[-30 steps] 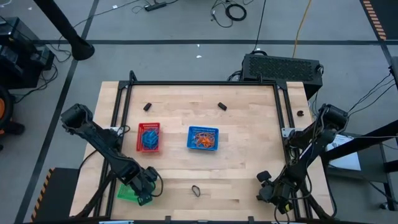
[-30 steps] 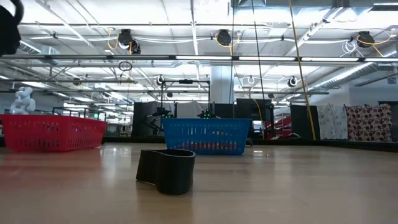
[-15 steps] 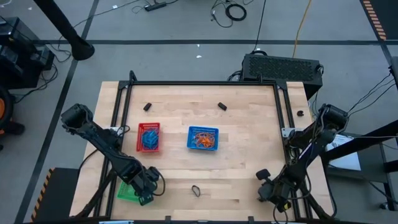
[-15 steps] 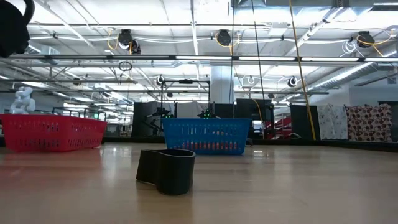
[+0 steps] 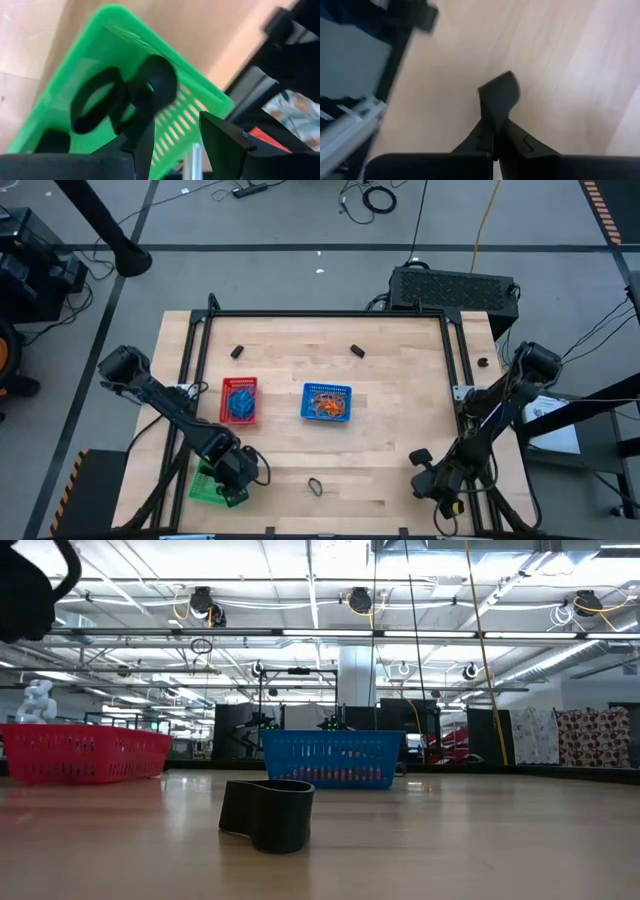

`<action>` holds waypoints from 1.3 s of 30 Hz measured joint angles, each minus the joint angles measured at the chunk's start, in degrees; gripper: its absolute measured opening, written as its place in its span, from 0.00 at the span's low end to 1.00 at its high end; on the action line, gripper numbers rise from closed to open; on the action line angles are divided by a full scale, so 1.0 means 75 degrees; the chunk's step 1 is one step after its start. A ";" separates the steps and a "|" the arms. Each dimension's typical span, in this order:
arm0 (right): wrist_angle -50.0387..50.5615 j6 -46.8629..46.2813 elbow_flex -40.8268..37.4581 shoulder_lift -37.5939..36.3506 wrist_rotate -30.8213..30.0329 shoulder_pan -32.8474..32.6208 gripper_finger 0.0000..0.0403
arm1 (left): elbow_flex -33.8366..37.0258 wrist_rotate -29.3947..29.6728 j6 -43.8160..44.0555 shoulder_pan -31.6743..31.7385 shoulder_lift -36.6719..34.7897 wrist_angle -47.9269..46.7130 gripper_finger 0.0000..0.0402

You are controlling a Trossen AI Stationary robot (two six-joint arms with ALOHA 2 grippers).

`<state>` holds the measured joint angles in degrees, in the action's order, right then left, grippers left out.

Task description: Sort rubber bands into baskets

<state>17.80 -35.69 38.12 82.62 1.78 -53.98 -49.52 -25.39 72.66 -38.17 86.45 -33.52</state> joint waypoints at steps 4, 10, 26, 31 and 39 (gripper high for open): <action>0.0600 0.0231 0.0316 -0.0429 -0.0006 0.0258 0.00 | 0.0000 0.0149 -0.0137 0.0072 -0.0557 -0.0068 0.40; 0.1419 0.0797 0.0740 -0.1068 -0.0198 0.0808 0.00 | -0.0009 0.1515 -0.0131 0.0315 -0.1615 -0.0682 0.40; -0.0704 0.1200 0.1228 -0.1612 -0.2467 0.2697 0.00 | -0.0012 0.6029 -0.4523 0.2430 -0.1332 0.6050 0.40; -0.1572 0.0071 0.1228 -0.1612 -0.2855 0.3409 0.00 | -0.0012 0.5208 -0.5671 0.3002 -0.0315 0.8431 0.40; -0.1963 -0.0721 0.1227 -0.1607 -0.2790 0.4151 0.00 | -0.0248 0.4884 -0.6198 0.3338 0.0990 1.0244 0.40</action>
<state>3.08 -41.11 47.33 70.57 -19.14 -22.85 -51.38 11.25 26.18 -13.14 93.88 43.31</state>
